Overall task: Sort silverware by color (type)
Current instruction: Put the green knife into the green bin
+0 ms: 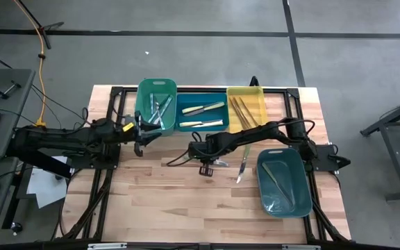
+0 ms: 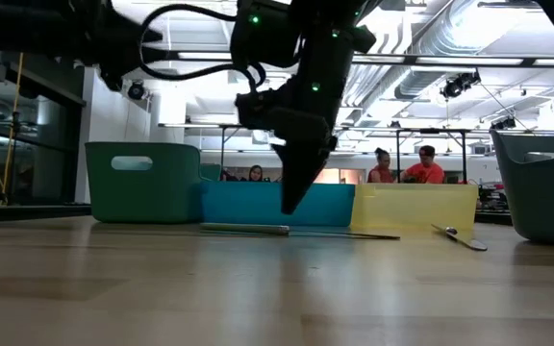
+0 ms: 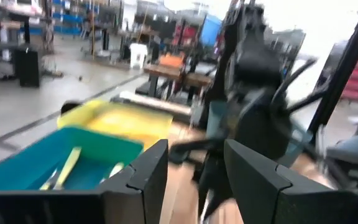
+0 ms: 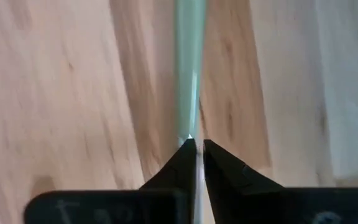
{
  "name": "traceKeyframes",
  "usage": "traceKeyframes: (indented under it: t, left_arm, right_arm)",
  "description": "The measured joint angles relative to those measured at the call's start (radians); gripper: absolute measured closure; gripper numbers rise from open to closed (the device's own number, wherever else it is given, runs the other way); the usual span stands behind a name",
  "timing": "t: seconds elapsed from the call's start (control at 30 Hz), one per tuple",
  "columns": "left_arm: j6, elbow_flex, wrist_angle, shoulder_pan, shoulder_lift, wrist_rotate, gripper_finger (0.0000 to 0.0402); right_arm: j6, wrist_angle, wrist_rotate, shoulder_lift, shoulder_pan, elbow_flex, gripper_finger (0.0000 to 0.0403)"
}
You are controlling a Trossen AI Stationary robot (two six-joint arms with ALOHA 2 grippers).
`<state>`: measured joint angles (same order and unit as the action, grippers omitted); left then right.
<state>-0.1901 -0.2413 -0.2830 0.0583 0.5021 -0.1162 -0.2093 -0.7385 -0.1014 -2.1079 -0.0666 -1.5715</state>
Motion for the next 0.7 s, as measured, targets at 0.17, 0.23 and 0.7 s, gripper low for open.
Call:
traceKeyframes:
  t: [0.17,0.23,0.7]
  left_arm:
    - [0.027,0.000,0.036,0.000,0.113,-0.073,0.0286]
    - [0.051,0.000,0.004,0.000,0.178,-0.076,0.0317]
    - [0.239,-0.004,-0.472,-0.002,0.782,0.189,0.0401]
  right_arm:
    - [0.034,-0.108,-0.052,0.026,0.000,0.000,0.0351]
    - [0.031,-0.158,-0.053,0.041,0.000,-0.001,0.0342]
    - [-0.050,0.032,-0.067,0.260,-0.010,0.264,0.0337]
